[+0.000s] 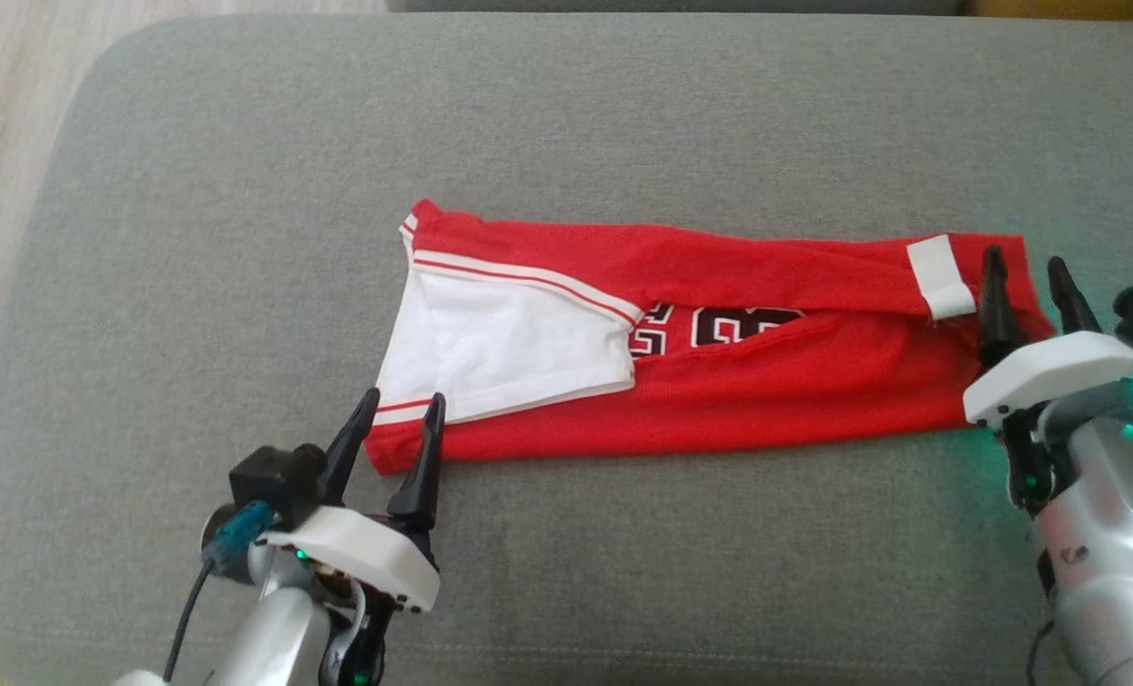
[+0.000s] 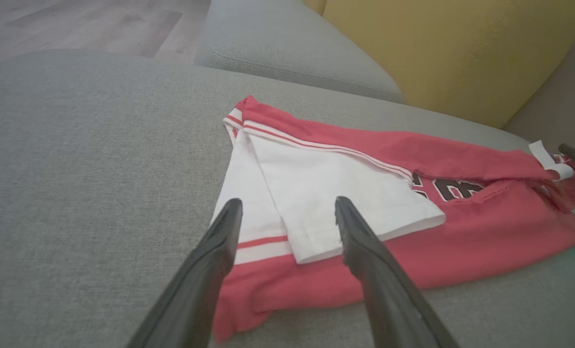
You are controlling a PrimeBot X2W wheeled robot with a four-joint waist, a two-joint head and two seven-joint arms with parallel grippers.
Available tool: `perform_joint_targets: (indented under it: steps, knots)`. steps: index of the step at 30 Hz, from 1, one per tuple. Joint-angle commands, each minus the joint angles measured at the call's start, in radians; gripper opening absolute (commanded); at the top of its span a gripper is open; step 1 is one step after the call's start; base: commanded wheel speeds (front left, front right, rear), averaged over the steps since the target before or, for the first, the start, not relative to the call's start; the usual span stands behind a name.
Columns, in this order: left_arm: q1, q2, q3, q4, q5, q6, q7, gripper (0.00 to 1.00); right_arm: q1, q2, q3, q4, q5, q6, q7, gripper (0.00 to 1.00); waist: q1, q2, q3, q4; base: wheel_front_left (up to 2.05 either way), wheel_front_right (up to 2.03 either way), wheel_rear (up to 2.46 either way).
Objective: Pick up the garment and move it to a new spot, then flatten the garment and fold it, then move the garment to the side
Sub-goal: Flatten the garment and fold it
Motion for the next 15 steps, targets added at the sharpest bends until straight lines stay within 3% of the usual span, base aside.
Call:
perform_joint_targets:
  steps: [1,14,15]
  knots:
    - [-0.018,-0.001,0.038,-0.033,0.012,-0.010,-0.012,1.00,0.010,0.002,0.013,-0.015,-0.003,0.007,-0.013,1.00,0.0001,0.0000,0.004,0.008,0.00,0.00,0.00]
    - [-0.016,-0.028,0.083,-0.035,0.061,-0.043,-0.012,1.00,0.031,0.047,-0.022,0.162,-0.080,0.007,0.081,1.00,0.0001,0.0000,0.003,0.028,0.00,0.00,0.00]
    - [-0.014,-0.029,0.085,-0.036,0.063,-0.044,-0.012,1.00,0.034,0.052,-0.017,0.168,-0.080,0.007,0.093,0.93,0.0001,0.0000,0.003,0.026,0.00,0.00,0.00]
